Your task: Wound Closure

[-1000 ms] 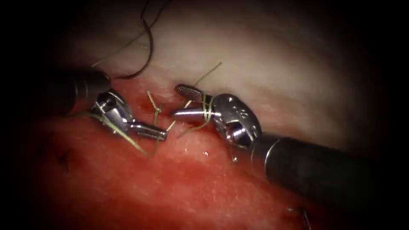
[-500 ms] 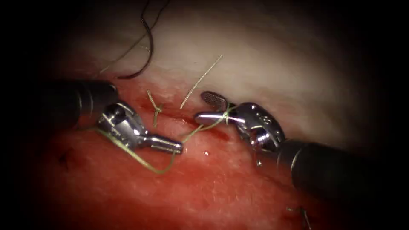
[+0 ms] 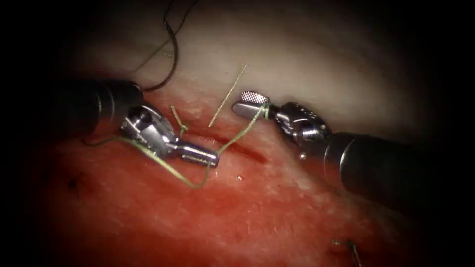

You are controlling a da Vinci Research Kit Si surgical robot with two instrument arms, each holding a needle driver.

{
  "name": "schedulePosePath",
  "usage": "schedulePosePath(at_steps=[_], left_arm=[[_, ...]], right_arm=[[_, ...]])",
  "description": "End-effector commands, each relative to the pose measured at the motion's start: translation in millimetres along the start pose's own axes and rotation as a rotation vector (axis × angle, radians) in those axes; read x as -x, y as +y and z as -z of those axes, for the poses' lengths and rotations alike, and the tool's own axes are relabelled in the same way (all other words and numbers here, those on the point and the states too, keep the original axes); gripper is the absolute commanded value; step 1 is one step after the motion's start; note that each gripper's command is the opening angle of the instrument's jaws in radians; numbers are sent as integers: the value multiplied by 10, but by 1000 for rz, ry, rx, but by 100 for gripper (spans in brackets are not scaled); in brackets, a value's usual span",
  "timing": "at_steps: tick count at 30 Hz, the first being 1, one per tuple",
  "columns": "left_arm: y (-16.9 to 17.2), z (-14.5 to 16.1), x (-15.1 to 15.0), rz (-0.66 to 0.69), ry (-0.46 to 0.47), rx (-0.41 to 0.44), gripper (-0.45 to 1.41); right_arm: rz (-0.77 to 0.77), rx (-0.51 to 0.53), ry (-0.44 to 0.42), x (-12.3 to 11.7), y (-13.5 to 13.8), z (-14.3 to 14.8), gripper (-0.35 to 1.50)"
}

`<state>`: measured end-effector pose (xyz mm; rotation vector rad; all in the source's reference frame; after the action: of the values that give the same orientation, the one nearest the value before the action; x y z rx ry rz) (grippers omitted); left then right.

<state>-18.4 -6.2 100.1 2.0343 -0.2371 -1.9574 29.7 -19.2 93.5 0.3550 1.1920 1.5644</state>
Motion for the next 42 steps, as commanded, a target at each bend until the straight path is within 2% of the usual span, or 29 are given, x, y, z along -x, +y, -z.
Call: schedulePosePath(at_steps=[1,5,8,16,30,38,40,42], left_arm=[[0,-5,7,0,-2,-1,-45],[-1,-3,9,0,-5,-1,-45],[-1,-2,10,0,-5,-1,-45],[0,3,11,0,-10,-2,-45],[0,5,13,-1,-15,-4,-45],[0,6,17,-3,-22,-5,-45],[1,6,17,-4,-22,-5,-45],[1,7,17,-4,-21,-4,-45]], right_arm=[[-11,-8,2,5,1,-15,68],[-44,-17,-2,15,3,-33,78],[-42,3,-10,16,3,-46,78],[-49,14,-17,20,14,-53,84],[-55,12,-13,17,9,-67,83],[-56,15,-4,19,6,-78,88],[-57,14,3,20,4,-80,74],[-57,15,4,21,3,-81,47]])
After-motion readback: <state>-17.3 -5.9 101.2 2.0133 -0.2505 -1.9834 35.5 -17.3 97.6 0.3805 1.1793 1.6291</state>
